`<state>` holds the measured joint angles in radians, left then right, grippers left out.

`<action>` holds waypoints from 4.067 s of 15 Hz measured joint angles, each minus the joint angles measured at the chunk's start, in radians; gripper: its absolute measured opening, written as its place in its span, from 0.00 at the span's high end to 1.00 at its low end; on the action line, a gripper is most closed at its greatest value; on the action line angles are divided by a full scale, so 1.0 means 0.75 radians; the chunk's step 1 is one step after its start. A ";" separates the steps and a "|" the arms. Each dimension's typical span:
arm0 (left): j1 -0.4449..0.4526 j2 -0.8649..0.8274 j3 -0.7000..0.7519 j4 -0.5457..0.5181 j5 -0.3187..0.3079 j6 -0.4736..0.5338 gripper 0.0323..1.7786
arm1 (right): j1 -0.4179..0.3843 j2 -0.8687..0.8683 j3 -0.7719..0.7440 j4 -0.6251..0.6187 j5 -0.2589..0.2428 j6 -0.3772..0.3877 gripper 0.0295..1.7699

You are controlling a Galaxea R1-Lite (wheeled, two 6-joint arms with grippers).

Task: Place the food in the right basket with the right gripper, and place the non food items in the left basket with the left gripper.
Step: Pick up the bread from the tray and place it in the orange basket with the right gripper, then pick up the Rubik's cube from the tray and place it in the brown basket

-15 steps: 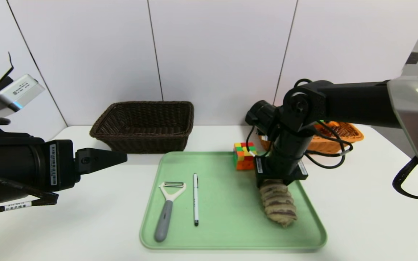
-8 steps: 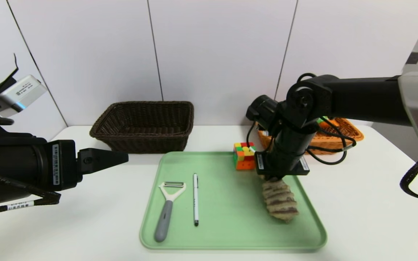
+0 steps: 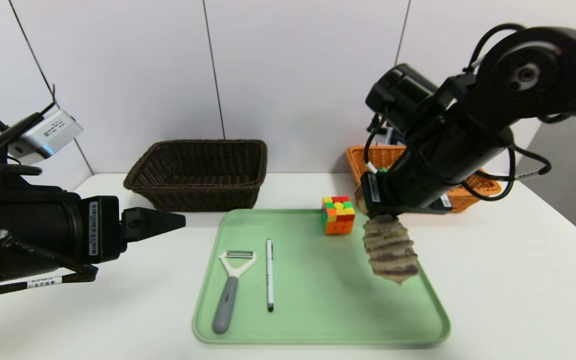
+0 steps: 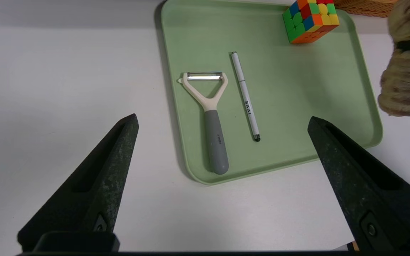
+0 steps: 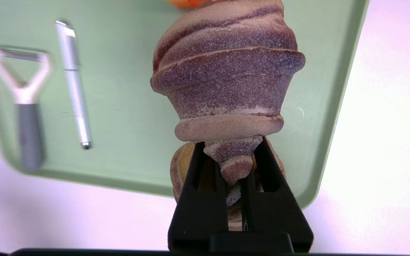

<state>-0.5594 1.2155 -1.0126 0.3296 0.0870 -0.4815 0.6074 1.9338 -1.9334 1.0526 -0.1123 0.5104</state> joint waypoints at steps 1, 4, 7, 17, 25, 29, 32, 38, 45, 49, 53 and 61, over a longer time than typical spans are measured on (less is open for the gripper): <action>0.000 0.005 0.000 0.000 -0.002 0.000 0.05 | 0.000 -0.034 -0.010 -0.023 -0.007 -0.024 0.92; -0.001 0.018 -0.001 0.000 -0.003 0.000 0.05 | -0.039 -0.103 -0.021 -0.254 -0.030 -0.071 0.92; -0.007 0.022 -0.001 0.002 -0.003 0.000 0.05 | -0.137 -0.117 -0.022 -0.554 -0.053 -0.086 0.92; -0.017 0.022 -0.003 0.006 -0.001 -0.001 0.05 | -0.410 0.222 -0.015 -1.019 -0.109 -0.052 0.92; -0.017 0.020 -0.002 0.006 -0.001 0.001 0.05 | -0.426 0.352 -0.013 -1.016 -0.120 -0.014 0.92; -0.017 0.021 -0.002 0.006 -0.001 0.019 0.05 | -0.426 0.363 0.016 -1.018 -0.134 -0.014 0.64; -0.017 0.021 -0.001 0.006 -0.001 0.026 0.05 | -0.424 0.354 0.029 -1.017 -0.133 -0.012 0.45; -0.017 0.023 -0.003 0.004 -0.001 0.027 0.05 | -0.410 0.268 0.021 -0.900 -0.245 -0.028 0.22; -0.019 0.025 -0.028 -0.006 -0.002 0.081 0.05 | -0.447 0.039 0.009 -0.717 -0.332 -0.034 0.11; -0.055 0.064 -0.098 -0.001 0.000 0.089 0.05 | -0.454 -0.150 0.038 -0.601 -0.325 -0.109 0.08; -0.119 0.150 -0.210 0.003 0.008 0.081 0.05 | -0.441 -0.370 0.190 -0.498 -0.317 -0.139 0.06; -0.373 0.515 -0.535 0.042 0.228 -0.117 0.05 | -0.486 -0.836 0.890 -0.488 -0.306 -0.127 0.04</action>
<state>-0.8389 1.6019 -1.4138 0.3611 0.2577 -0.5696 0.2428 1.3070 -1.2662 0.6868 -0.3419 0.4151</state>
